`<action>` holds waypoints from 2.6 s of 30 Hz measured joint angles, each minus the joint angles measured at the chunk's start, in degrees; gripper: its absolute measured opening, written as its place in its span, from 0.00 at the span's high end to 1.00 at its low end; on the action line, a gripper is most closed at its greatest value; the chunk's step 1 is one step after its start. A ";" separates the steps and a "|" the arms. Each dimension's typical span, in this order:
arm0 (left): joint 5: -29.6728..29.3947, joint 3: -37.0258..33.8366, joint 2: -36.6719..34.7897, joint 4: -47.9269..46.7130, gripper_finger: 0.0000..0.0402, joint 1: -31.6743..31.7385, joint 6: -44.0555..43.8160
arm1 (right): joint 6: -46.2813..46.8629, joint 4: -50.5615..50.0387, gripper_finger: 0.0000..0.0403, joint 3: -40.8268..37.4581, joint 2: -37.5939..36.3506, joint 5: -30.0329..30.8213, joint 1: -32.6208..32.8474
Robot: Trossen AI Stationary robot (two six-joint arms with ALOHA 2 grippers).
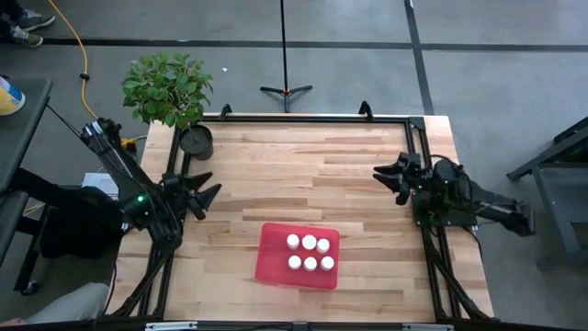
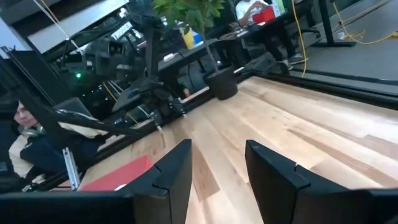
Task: Pick and place pill bottles into a basket
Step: Return to Home Position
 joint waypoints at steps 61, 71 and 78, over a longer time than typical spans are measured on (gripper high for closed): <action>49.52 -31.26 -17.00 76.98 0.06 36.03 89.16 | 6.62 3.94 0.65 0.00 0.11 -49.94 -43.07; 62.93 -37.50 -31.13 86.76 0.06 34.49 102.37 | 6.62 3.49 0.65 0.00 0.11 -49.93 -43.07; 65.75 -37.56 -36.41 77.49 0.06 34.53 97.11 | 5.95 3.90 0.65 0.00 0.09 -50.10 -43.07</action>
